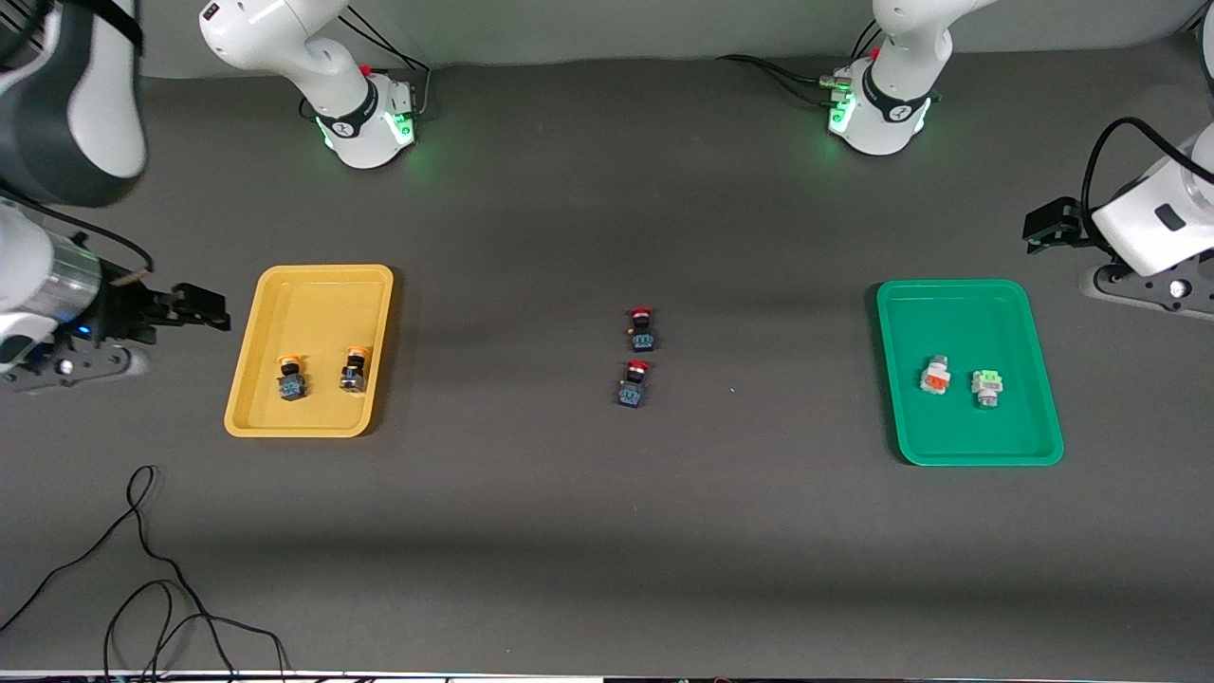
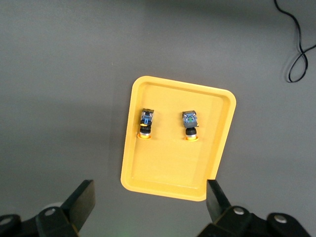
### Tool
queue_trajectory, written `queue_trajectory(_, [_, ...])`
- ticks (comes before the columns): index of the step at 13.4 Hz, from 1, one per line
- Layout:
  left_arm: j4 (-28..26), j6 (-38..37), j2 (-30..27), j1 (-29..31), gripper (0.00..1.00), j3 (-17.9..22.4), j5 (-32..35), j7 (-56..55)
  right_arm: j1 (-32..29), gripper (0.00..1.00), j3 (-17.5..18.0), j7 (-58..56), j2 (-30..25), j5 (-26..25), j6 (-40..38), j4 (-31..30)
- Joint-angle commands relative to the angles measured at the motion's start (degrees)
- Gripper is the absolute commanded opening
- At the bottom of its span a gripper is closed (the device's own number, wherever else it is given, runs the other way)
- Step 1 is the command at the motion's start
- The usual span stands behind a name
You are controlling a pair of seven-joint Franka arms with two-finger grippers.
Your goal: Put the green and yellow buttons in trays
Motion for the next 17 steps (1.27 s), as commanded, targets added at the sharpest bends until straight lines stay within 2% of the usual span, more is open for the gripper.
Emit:
queue_trajectory(1, [2.2, -1.1, 1.9, -1.1, 1.0, -0.4, -1.6, -1.5, -13.0, 1.0, 13.9, 3.2, -4.6, -2.2, -0.5, -2.4])
queue_trajectory(4, [2.4, -1.1, 1.9, -1.0, 1.0, -0.3, -2.3, -1.5, -30.5, 1.0, 31.0, 4.3, -7.7, -4.5, -0.4, -5.1])
queue_trajectory(6, [2.2, -1.3, 1.2, -2.2, 1.0, 0.4, -2.4, -1.4, -40.2, 1.0, 40.1, 5.3, -8.7, -4.5, -0.4, -5.8])
queue_trajectory(7, [1.9, -1.6, 0.5, -6.0, 1.0, 3.1, -2.3, -1.7, -40.8, 1.0, 40.8, 6.5, -9.1, -4.5, -0.4, -5.8])
queue_trajectory(9, [1.8, -1.6, -0.3, -18.8, 1.0, 17.1, -2.6, -2.7, -40.8, 1.0, 40.7, 7.5, -9.2, -4.7, -0.4, -5.5])
queue_trajectory(11, [1.1, -1.4, -1.1, -26.0, 1.0, 24.9, -4.1, -2.7, -40.9, 1.0, 40.7, 7.6, -8.8, -4.8, -0.4, -4.4])
queue_trajectory(12, [-0.9, -0.4, -2.4, -27.5, 1.0, 26.8, -4.9, -2.9, -40.9, 1.0, 40.7, 7.6, -8.5, -5.3, -0.4, -4.0])
queue_trajectory(15, [-15.3, 9.9, -11.5, -28.5, 1.0, 27.5, -5.1, -2.9, -40.8, 1.0, 40.7, 7.7, -8.1, -7.1, -0.4, -3.1])
queue_trajectory(17, [-15.8, 10.7, -11.9, -29.7, 1.0, 27.6, -5.1, -5.8, -40.8, 1.0, 40.8, 8.0, -8.0, -7.1, -0.4, -2.6])
